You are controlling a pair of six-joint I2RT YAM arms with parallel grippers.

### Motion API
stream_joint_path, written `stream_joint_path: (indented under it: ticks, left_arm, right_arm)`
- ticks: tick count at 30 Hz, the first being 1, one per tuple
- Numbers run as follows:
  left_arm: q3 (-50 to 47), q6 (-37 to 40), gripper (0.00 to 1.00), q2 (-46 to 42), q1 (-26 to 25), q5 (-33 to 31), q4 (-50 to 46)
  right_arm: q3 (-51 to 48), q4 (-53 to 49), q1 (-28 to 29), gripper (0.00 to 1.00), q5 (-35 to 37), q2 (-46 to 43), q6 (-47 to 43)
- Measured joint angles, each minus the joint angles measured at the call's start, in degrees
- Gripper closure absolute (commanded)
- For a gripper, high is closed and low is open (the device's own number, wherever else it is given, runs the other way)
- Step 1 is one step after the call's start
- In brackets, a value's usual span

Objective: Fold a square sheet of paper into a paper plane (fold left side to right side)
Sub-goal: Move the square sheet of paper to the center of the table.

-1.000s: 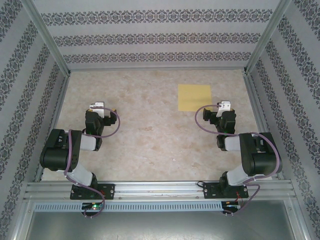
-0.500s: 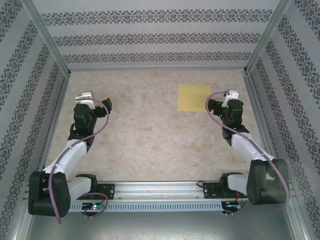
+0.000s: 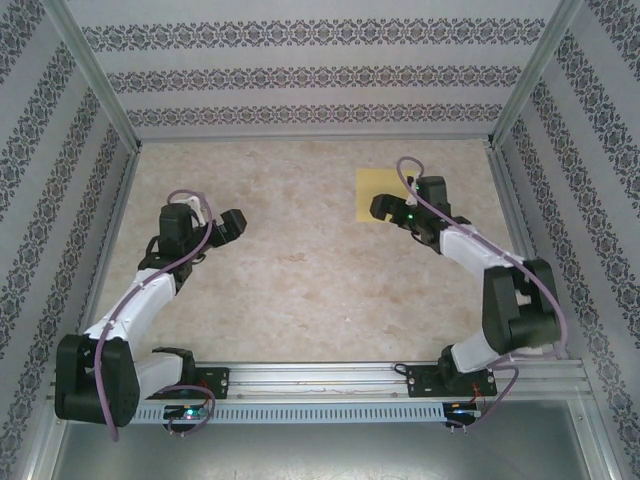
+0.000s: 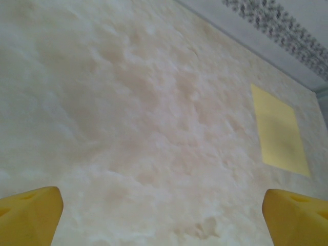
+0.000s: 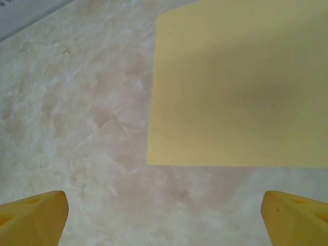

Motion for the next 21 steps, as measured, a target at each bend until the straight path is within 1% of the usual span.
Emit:
stream_joint_path:
  ticks: [5,11,16,21]
  left_arm:
    - [0.02,-2.16,0.0,3.3,-3.39,2.36,-0.02]
    - [0.02,-3.02,0.0,4.07,-4.5,2.51,0.0]
    - [0.07,-3.1,0.0,4.2,-4.61,2.47,-0.02]
    - [0.11,-3.1,0.0,4.83,-4.61,1.88,-0.04]
  right_arm:
    - [11.34,-0.48,0.92,0.06,-0.17,12.28,1.03]
    - [22.47,-3.13,0.92,0.06,0.28,23.67,1.86]
    - [29.22,-7.17,0.94,0.07,0.76,29.38,2.45]
    - [30.82,-10.25,1.25,0.07,1.57,31.19,2.69]
